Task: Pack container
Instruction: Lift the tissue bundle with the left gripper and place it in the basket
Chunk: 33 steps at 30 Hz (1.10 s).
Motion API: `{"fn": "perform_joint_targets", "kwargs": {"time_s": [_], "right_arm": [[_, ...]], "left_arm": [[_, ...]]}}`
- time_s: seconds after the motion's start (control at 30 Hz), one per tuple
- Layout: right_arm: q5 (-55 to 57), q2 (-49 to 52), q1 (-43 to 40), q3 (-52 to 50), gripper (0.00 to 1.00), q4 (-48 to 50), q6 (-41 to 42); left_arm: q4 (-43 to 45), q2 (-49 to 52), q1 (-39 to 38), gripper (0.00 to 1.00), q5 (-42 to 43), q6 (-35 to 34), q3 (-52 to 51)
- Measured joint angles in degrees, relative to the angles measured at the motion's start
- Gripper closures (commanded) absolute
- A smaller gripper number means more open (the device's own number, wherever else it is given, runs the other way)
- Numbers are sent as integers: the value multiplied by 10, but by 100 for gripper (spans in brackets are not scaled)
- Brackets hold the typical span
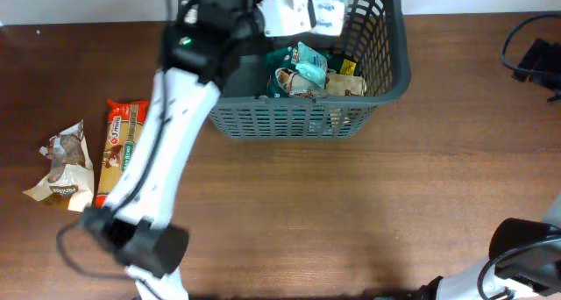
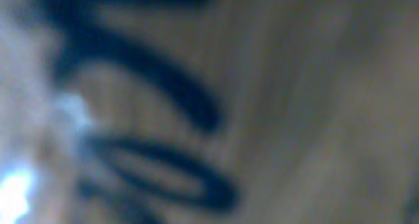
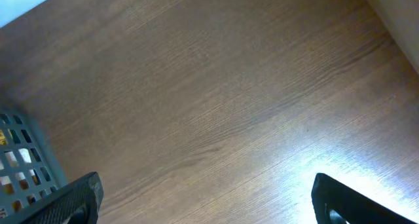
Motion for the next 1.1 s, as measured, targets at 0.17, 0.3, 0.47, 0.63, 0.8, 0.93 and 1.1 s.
{"fn": "perform_joint_targets", "kwargs": {"time_s": [0.17, 0.3, 0.47, 0.63, 0.8, 0.93, 1.1], "right_arm": [[0, 0, 0, 0, 1, 0, 0], [0, 0, 0, 0, 0, 0, 0], [0, 0, 0, 0, 1, 0, 0], [0, 0, 0, 0, 1, 0, 0], [0, 0, 0, 0, 1, 0, 0], [0, 0, 0, 0, 1, 0, 0], [0, 0, 0, 0, 1, 0, 0]], "left_arm": [[11, 104, 0, 89, -1, 10, 0], [11, 154, -3, 49, -5, 8, -4], [22, 160, -10, 14, -11, -33, -3], [-6, 160, -15, 3, -92, -108, 28], [-79, 131, -11, 0, -157, -181, 113], [-132, 56, 6, 0, -174, -222, 170], [-184, -55, 62, 0, -185, -247, 191]]}}
